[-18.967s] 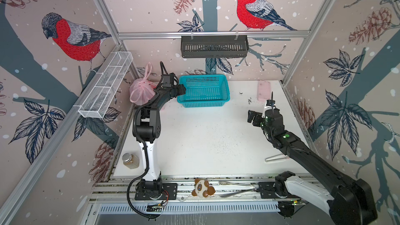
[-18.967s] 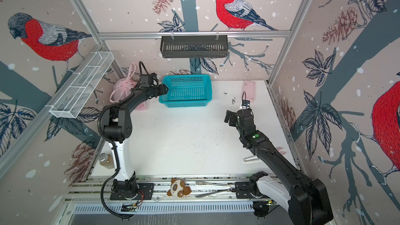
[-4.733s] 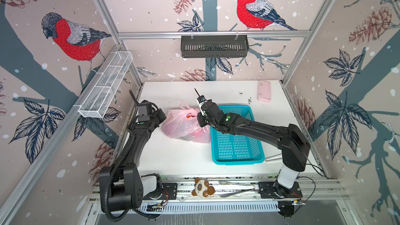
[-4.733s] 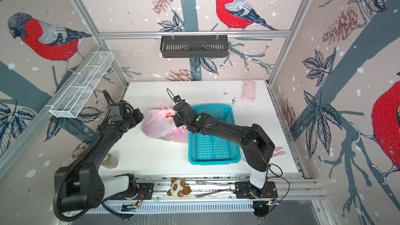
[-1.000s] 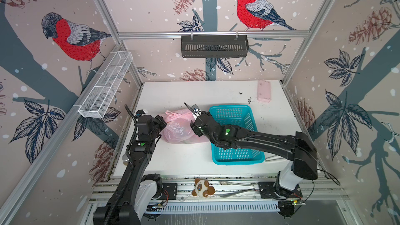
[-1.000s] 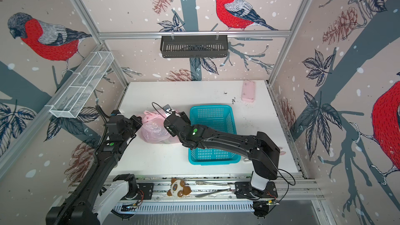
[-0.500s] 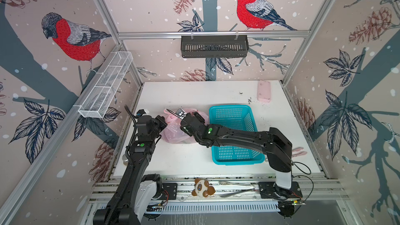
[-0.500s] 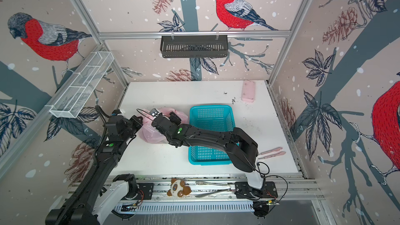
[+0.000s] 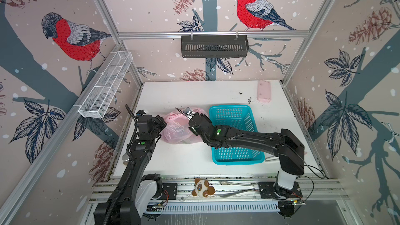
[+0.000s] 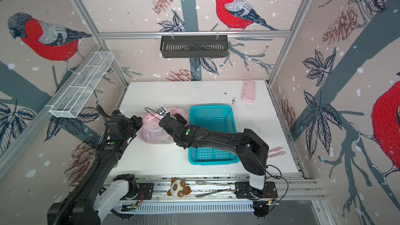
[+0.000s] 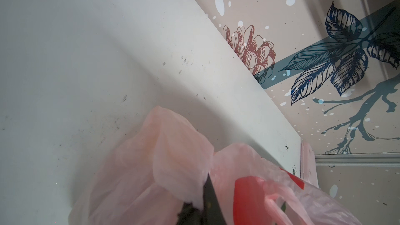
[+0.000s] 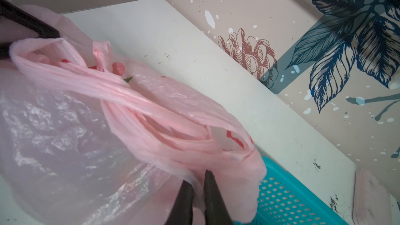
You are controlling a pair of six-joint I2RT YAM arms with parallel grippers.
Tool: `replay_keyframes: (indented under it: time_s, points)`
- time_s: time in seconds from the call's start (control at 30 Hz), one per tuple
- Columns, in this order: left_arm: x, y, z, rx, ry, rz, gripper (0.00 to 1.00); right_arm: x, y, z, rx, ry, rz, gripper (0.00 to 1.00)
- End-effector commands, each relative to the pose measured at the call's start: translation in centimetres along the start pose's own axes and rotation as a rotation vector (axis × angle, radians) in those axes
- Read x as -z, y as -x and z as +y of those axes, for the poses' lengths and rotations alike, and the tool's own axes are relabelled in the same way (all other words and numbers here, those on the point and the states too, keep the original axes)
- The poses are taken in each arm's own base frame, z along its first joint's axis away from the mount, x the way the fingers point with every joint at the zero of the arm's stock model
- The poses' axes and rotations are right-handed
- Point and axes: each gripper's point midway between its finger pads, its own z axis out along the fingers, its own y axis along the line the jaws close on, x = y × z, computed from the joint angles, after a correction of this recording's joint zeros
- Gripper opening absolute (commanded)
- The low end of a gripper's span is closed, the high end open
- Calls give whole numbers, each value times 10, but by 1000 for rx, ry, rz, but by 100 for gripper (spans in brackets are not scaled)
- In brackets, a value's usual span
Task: Untie the knot of the plastic bag and take out the fruit
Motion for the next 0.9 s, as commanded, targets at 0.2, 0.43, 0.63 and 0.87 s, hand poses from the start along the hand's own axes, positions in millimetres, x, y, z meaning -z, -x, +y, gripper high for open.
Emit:
replay_keyframes:
  time_s: [0.2,0.43,0.63,0.87]
  points:
    - [0,11,1,6,-4,-63,0,11,-12,-45,-272,54,-27,12]
    - [6,5,-12,-25,-51,-11,29,14,-19,-47,-323,85,-25,19]
    - [28,5,-25,-122,-61,32,72,17,-19,-47,-337,91,-30,44]
    - [57,-1,-38,-338,6,115,95,24,-19,-54,-359,87,-44,57]
